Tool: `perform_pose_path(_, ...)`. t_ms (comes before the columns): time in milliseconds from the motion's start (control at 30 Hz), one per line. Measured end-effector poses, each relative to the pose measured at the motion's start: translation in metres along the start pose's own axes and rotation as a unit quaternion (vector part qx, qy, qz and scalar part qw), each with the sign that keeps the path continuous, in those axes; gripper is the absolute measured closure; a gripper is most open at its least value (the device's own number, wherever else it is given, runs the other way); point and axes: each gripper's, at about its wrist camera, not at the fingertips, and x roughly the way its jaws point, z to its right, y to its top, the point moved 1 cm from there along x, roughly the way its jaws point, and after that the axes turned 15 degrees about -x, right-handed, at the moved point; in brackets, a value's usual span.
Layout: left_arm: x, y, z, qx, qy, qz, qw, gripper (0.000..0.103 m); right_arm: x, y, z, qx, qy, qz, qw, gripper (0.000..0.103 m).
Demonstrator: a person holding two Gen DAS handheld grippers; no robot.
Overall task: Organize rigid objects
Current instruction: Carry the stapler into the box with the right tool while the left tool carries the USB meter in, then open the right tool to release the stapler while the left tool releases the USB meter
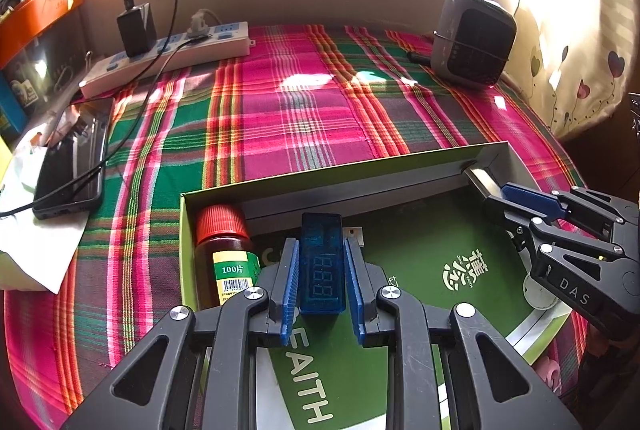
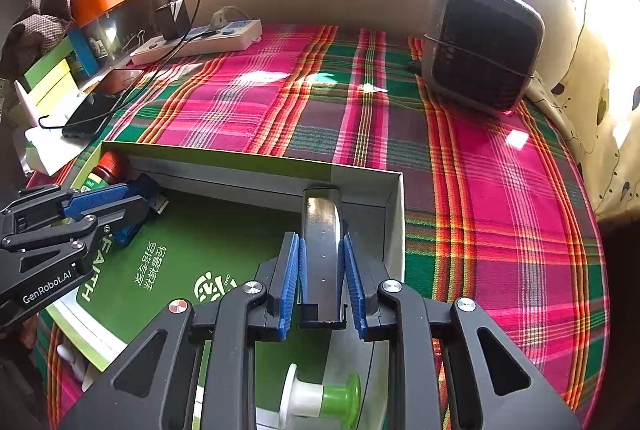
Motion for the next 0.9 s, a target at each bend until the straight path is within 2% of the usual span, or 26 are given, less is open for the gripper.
perform_pose_path(633,-0.0027,-0.0016,0.0018,0.005,0.004,0.003,1.0000,0.081,0.0018,0.0005,-0.0008,0.003,0.000,0.008,1.000,0.078)
perform_pose_path(733,-0.0027,-0.0018,0.0018,0.006,0.004,0.005,1.0000,0.080,0.0009,-0.0003,-0.0012,0.005,0.002,0.012,1.000,0.076)
perform_pose_path(900,-0.0063,-0.0042,0.0043,0.014,0.007,0.015,0.9998,0.077,-0.0015,-0.0007,-0.0028,0.007,0.004,0.019,1.000,0.067)
